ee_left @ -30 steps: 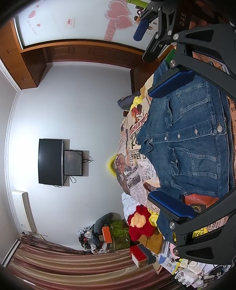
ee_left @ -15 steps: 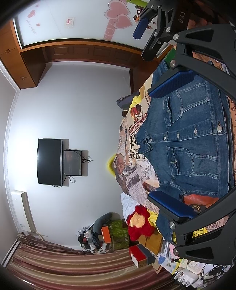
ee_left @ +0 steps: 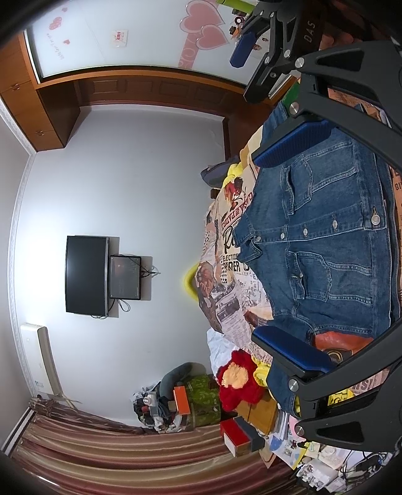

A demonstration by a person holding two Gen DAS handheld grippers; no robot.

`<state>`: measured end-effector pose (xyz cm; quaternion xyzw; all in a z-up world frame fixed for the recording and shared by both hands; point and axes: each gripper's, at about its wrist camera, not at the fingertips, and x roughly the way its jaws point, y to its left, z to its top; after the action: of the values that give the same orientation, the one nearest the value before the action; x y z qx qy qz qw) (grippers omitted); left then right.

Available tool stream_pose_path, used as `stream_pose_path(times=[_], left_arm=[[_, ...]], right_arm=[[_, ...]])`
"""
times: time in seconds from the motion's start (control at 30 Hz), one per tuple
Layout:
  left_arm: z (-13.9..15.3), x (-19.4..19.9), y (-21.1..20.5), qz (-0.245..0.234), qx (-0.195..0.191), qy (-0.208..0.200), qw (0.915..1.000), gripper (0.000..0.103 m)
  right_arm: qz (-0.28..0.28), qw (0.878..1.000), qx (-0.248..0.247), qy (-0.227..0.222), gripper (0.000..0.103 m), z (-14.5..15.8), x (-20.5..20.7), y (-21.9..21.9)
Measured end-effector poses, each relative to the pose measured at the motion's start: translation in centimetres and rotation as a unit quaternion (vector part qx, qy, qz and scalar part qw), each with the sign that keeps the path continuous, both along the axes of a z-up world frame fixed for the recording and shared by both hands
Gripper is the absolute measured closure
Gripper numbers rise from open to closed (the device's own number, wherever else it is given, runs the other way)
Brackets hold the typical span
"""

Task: Fold large clothes

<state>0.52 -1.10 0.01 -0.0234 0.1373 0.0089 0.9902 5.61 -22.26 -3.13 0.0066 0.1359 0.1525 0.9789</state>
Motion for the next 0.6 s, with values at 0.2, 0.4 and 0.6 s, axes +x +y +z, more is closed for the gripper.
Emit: stream_pose_path(times=[0.2, 0.4, 0.6], left_arm=[[-0.5, 0.4, 0.2, 0.003, -0.003, 0.004, 1.0000, 0.000], [-1.2, 2.0, 1.1, 0.009, -0.008, 0.016, 0.9998, 0.000], [-2.3, 5.3, 3.7, 0.032, -0.030, 0.036, 0.9984, 0.000]], right_arm=[[-0.003, 1.000, -0.001, 0.009, 0.000, 0.0, 0.2, 0.0], [-0.003, 1.000, -0.002, 0.029, 0.000, -0.3, 2.1, 0.5], [-0.007, 0.999, -0.017, 0.046, 0.000, -1.1, 5.9, 1.6]])
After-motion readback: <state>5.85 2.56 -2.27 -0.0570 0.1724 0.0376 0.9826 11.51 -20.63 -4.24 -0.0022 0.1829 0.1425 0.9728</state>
